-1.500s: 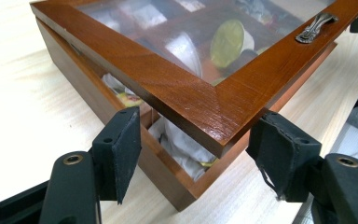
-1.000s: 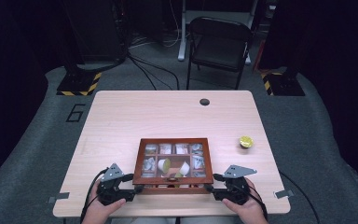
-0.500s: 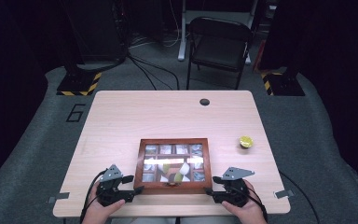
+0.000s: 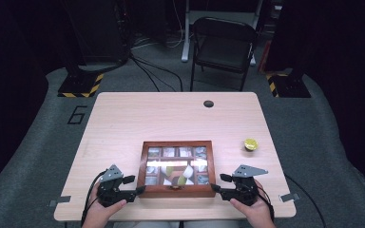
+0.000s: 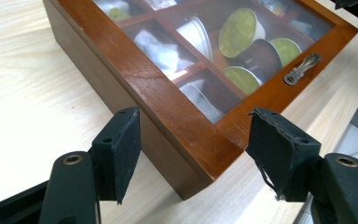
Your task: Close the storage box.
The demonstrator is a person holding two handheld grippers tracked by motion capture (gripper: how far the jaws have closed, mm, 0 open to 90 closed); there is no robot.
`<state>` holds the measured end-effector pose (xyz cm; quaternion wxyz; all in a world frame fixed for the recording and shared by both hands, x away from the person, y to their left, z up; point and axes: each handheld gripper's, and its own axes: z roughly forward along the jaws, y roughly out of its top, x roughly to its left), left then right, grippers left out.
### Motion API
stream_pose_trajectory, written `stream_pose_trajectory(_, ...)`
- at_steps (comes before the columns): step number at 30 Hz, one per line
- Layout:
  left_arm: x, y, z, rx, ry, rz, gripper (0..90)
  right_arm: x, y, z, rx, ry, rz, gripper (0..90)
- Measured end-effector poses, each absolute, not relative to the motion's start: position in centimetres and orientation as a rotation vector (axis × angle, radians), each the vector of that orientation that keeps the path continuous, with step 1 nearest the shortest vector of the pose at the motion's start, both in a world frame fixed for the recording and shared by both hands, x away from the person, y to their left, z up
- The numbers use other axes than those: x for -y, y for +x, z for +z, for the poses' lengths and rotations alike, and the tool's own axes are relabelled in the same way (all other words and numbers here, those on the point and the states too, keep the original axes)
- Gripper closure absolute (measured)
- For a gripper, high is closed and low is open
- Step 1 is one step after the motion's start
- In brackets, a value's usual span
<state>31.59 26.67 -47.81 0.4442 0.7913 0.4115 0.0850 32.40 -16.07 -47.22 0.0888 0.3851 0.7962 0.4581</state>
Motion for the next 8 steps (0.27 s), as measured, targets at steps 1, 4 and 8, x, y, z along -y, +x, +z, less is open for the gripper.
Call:
stream_pose_trajectory(1,-26.73,31.62,-47.8,-1.024,1.957,0.208,33.9,16.29,32.53,-47.23,-2.359,1.161,1.375,40.4)
stream_pose_trajectory(4,-26.96,31.6,-47.83,-1.04,1.936,0.216,32.6,16.82,32.72,-47.32,-2.343,1.183,1.395,38.5)
stream_pose_trajectory(8,-26.77,31.44,-48.13,-1.016,1.984,0.169,29.1,16.56,32.59,-47.65,-2.406,1.128,1.384,35.8)
